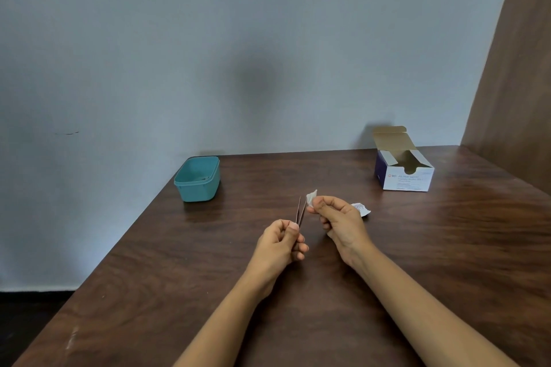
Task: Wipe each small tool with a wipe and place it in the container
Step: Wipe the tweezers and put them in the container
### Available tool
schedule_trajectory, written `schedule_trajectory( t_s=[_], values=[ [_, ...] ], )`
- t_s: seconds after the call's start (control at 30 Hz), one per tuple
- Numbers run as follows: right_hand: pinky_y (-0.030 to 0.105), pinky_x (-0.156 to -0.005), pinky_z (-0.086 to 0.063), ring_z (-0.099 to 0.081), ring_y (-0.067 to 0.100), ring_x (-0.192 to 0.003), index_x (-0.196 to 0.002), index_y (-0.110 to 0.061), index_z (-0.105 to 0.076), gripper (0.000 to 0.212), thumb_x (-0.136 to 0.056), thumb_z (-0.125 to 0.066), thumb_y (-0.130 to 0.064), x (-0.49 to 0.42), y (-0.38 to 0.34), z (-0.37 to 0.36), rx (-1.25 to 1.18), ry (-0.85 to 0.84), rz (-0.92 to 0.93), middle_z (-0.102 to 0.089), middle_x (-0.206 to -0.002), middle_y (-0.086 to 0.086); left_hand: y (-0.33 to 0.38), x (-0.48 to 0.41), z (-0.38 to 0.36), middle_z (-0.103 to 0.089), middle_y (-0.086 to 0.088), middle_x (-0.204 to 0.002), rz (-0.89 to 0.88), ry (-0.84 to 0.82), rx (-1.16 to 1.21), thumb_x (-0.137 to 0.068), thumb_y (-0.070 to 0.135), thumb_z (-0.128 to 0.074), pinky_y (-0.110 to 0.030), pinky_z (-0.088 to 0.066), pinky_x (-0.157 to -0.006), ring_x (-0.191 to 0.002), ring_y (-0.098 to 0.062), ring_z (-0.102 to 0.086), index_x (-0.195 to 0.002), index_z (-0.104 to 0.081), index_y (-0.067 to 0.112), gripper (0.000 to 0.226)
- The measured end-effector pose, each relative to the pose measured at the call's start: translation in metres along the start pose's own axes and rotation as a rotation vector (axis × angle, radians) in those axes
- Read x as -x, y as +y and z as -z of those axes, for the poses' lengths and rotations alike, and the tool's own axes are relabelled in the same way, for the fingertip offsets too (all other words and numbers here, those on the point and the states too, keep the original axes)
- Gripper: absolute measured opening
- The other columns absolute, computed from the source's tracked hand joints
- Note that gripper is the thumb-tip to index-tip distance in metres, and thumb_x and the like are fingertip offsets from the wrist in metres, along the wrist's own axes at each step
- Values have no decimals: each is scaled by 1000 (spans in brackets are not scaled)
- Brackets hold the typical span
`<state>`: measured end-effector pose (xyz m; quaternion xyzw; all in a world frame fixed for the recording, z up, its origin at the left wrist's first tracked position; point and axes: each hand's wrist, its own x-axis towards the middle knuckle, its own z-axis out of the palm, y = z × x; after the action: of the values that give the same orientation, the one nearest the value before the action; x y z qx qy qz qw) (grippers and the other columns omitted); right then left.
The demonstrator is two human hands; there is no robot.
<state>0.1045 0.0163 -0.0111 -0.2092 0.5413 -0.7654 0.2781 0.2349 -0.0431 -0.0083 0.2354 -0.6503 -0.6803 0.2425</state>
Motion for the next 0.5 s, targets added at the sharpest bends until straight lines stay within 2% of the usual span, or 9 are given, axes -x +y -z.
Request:
schedule_trajectory(
  t_s=[0.5],
  values=[
    [20,-60,-33,-42,5,-61,-84,-14,-73,5,-83,-69,-16,1,-5,1,64,-90,-26,-70,-72,-5,1,-1,0,-56,-3,-72,24,-16,-3,-102,18,-43,-17,-47,-52,-52,-3,-56,-94,-54,6,18]
  ],
)
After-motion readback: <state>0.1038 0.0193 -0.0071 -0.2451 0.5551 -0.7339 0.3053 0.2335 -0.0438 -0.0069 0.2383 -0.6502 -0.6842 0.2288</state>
